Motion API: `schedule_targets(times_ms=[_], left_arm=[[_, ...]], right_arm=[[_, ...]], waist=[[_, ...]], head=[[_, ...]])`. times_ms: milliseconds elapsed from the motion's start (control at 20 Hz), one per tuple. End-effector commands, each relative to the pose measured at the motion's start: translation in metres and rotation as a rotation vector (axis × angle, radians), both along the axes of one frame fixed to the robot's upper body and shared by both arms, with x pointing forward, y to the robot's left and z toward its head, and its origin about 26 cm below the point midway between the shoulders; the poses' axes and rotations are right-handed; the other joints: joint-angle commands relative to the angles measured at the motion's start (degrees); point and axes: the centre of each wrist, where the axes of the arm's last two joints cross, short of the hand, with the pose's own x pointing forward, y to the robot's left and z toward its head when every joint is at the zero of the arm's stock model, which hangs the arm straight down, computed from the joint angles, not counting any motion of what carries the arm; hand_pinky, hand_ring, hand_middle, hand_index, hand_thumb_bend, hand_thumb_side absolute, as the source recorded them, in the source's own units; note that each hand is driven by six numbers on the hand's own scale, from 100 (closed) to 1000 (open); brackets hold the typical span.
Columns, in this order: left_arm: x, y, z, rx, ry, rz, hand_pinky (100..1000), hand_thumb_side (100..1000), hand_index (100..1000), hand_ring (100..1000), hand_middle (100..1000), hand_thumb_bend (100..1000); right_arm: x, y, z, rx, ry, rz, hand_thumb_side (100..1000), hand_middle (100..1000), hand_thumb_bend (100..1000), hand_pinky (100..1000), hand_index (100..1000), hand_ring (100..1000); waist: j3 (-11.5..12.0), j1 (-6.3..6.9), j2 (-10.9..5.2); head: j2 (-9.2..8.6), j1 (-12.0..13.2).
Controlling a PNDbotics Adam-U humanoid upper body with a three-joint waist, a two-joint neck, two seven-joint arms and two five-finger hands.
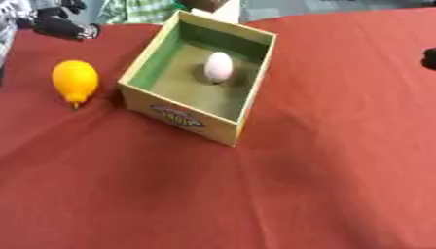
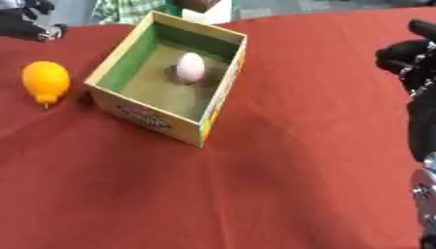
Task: Pick up objects on the table and place them in the box.
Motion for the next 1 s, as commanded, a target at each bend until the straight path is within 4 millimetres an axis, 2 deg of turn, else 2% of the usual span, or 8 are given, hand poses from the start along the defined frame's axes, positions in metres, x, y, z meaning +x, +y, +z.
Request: schedule_targets(times_ms=[50,300,700,800,1000], left_arm=[[-0.004,0.016,0.011,0.023,0.002,0.036,836,795,987,949,924,338],[0.001,0.024,-0.002,0.052,0.055,0.076,838,797,1000,951,934,387],[0.004,0.039,-0.015,0.127,0.058,0.201,846,748,1000,958,955,392],[0.004,0.043,-0.017,0.158,0.055,0.233,858,727,1000,967,971,423],[0.005,0.049,-0.023,0.184,0.103,0.233,875,748,1000,975,981,476]], right_arm=[[-0.003,-0.004,0.007,-0.016,-0.025,-0.017,952,552,100,736,792,672],[-0.003,-0.003,0.006,-0.012,-0.022,-0.018,953,552,100,736,792,671],[-0.003,-0.003,0.005,-0.011,-0.018,-0.019,955,551,100,736,792,671],[-0.003,-0.002,0.005,-0.012,-0.015,-0.019,956,549,100,736,792,671],[-0.003,-0.002,0.004,-0.013,-0.01,-0.02,957,549,100,737,791,671]], waist=[[-0.05,-0.12,-1.04],[-0.15,-0.09,-0.92],[-0.31,0.04,-0.67],[-0.27,0.09,-0.62],[-0.14,0.06,-0.54]], head=[[-0.01,-0.21],[-0.21,-0.29],[-0.3,-0.52],[-0.44,-0.5],[-0.41,-0.56]])
